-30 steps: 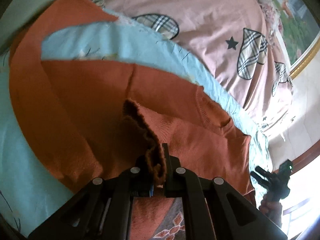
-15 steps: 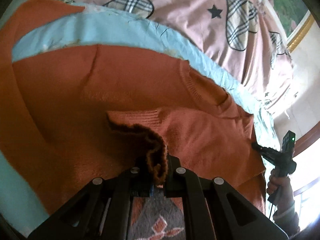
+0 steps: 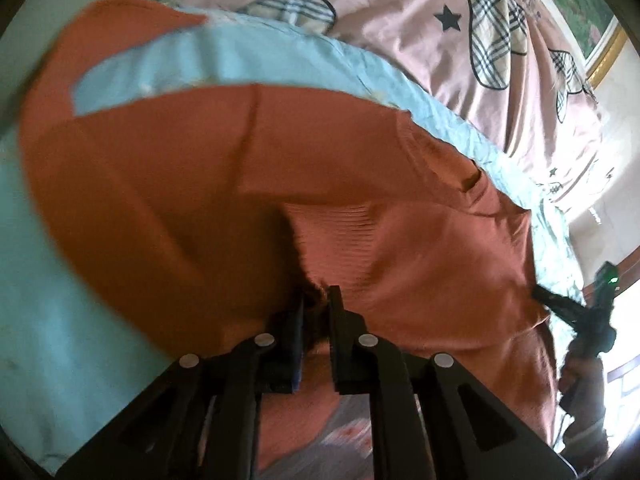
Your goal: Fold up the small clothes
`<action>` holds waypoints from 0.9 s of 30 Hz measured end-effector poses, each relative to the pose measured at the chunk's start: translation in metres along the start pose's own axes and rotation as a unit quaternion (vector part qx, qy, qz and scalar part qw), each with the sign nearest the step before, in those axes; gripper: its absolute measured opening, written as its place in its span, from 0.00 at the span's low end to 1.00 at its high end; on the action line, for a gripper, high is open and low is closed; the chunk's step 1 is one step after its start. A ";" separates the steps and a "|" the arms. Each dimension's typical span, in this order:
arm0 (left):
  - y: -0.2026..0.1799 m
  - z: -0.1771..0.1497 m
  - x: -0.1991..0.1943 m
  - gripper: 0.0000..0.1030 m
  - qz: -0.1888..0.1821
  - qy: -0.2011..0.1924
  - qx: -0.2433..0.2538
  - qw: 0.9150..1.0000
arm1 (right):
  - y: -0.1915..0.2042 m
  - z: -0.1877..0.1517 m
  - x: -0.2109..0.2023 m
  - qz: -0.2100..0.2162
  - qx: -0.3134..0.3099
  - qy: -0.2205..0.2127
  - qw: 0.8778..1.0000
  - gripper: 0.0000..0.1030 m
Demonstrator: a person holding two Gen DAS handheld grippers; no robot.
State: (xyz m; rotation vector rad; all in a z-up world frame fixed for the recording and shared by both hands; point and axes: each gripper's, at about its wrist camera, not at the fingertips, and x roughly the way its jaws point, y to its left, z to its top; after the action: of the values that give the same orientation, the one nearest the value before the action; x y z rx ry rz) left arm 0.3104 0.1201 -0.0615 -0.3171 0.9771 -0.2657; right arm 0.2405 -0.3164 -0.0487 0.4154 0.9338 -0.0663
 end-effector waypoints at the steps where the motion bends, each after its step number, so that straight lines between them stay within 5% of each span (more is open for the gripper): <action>1: 0.004 0.001 -0.011 0.09 0.012 -0.012 0.002 1.000 | 0.005 -0.003 -0.007 0.016 -0.002 -0.006 1.000 0.50; 3: 0.011 0.010 -0.030 0.14 0.031 -0.035 0.004 0.999 | 0.020 -0.013 -0.021 0.055 -0.015 -0.010 0.998 0.58; 5: 0.020 0.027 -0.043 0.30 0.061 -0.053 -0.002 0.997 | 0.037 -0.027 -0.028 0.081 -0.033 -0.002 0.996 0.58; 7: 0.027 0.049 -0.050 0.56 0.098 -0.070 0.002 0.993 | 0.051 -0.039 -0.030 0.107 -0.038 0.016 0.993 0.58; 14: 0.050 0.152 -0.039 0.73 0.193 -0.084 0.014 0.977 | 0.071 -0.065 -0.016 0.131 -0.039 0.065 0.989 0.59; 20: 0.073 0.196 -0.001 0.73 0.257 -0.055 0.012 0.965 | 0.065 -0.071 -0.011 0.129 -0.024 0.073 0.989 0.59; 21: 0.081 0.201 0.006 0.70 0.256 -0.047 0.002 0.966 | 0.064 -0.073 -0.011 0.129 -0.024 0.073 0.989 0.60; 23: 0.090 0.203 0.015 0.37 0.258 -0.034 -0.009 0.966 | 0.063 -0.072 -0.010 0.128 -0.024 0.074 0.989 0.60; 24: 0.095 0.203 0.020 0.04 0.252 -0.023 -0.014 0.967 | 0.063 -0.072 -0.010 0.129 -0.025 0.074 0.989 0.59; 27: 0.092 0.191 0.014 0.03 0.227 -0.038 -0.015 0.973 | 0.063 -0.071 -0.013 0.134 -0.025 0.068 0.988 0.59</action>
State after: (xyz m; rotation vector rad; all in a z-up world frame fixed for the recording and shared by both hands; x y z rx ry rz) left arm 0.4858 0.2270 -0.0082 -0.1240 0.9505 0.1777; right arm 0.1931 -0.2336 -0.0560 0.5008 1.0034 0.2328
